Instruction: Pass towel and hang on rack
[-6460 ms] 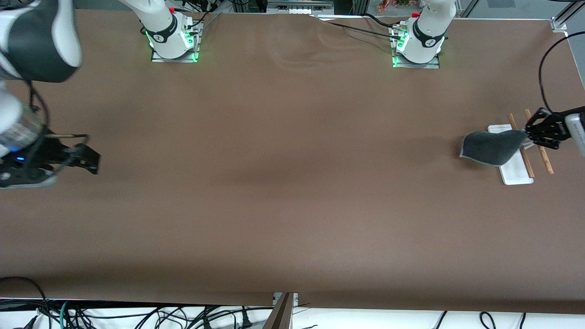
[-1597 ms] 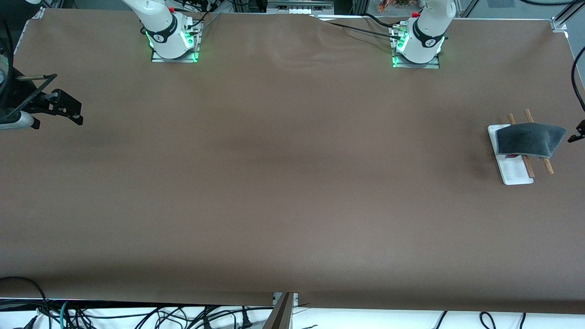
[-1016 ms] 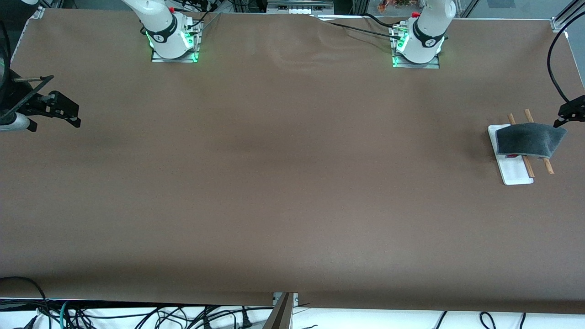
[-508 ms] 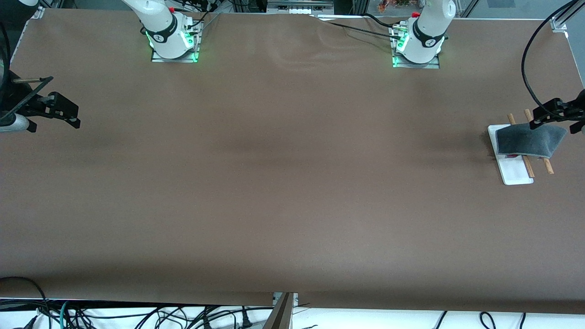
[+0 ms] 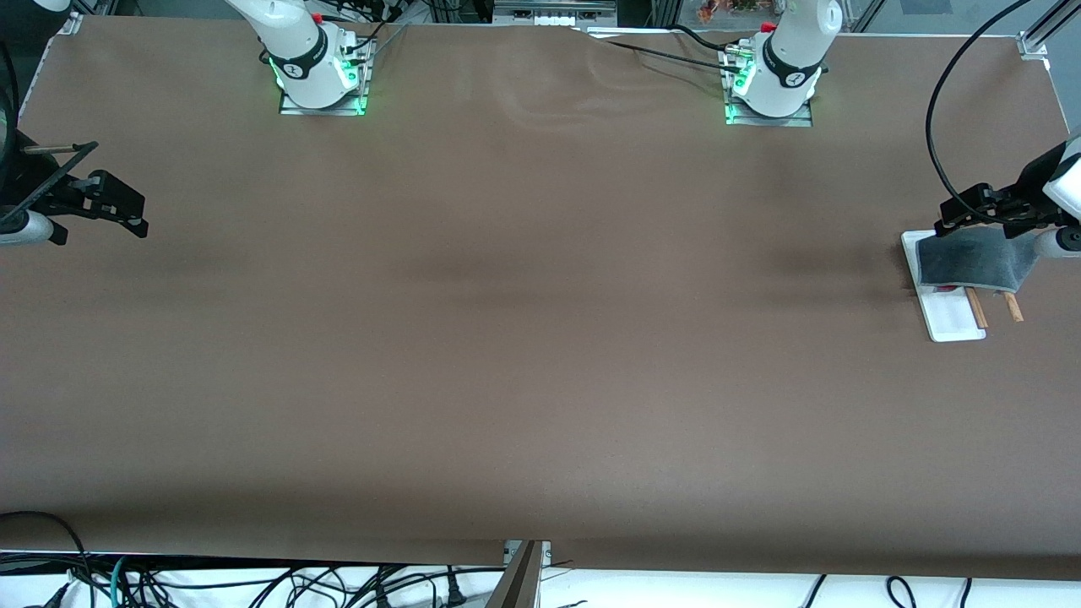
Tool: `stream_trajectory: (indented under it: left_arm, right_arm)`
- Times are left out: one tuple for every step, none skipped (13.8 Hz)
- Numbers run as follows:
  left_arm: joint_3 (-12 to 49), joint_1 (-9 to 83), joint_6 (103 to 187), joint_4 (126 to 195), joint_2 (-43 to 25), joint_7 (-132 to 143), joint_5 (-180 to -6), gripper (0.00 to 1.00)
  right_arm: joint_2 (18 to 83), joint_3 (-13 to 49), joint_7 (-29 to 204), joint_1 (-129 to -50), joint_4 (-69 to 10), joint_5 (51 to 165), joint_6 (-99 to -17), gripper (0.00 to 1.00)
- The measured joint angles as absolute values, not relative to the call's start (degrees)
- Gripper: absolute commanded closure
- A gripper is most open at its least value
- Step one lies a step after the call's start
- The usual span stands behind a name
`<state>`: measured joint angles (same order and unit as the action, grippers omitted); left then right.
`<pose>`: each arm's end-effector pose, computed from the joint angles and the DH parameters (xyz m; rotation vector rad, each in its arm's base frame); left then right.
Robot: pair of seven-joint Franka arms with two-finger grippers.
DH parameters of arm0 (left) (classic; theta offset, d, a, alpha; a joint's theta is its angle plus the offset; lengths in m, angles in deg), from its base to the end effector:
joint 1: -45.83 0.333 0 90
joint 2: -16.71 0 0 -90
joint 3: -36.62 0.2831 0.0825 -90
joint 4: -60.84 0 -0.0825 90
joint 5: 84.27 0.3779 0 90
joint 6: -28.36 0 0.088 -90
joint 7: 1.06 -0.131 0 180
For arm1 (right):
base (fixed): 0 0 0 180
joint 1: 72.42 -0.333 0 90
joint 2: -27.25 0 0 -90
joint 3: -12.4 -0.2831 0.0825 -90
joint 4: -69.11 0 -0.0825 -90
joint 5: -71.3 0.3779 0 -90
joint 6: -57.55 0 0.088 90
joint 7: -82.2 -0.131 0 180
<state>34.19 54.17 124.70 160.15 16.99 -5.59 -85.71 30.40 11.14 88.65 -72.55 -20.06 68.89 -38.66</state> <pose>0.5464 0.0535 0.5037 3.1117 0.0427 -0.0693 0.5755 0.0086 0.5537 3.0886 0.2164 0.1023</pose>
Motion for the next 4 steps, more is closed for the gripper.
stream_trajectory:
  left_arm:
    - [34.03, 54.16, 124.66, 160.15, 17.08, -5.51, -85.78, 0.0]
    - [33.95, 54.16, 124.62, 160.16, 17.1, -5.49, -85.84, 0.0]
    - [33.93, 54.16, 124.57, 160.18, 17.1, -5.49, -86.07, 0.0]
    - [33.93, 54.16, 124.53, 160.21, 17.1, -5.49, -86.47, 0.0]
  right_arm:
    - [30.4, 11.14, 88.65, -72.55, -20.06, 68.89, -38.65, 0.0]
    - [30.4, 11.14, 88.65, -72.55, -20.06, 68.89, -38.65, 0.0]
    - [30.4, 11.14, 88.65, -72.55, -20.05, 68.89, -38.65, 0.0]
    - [30.4, 11.14, 88.65, -72.55, -20.05, 68.89, -38.65, 0.0]
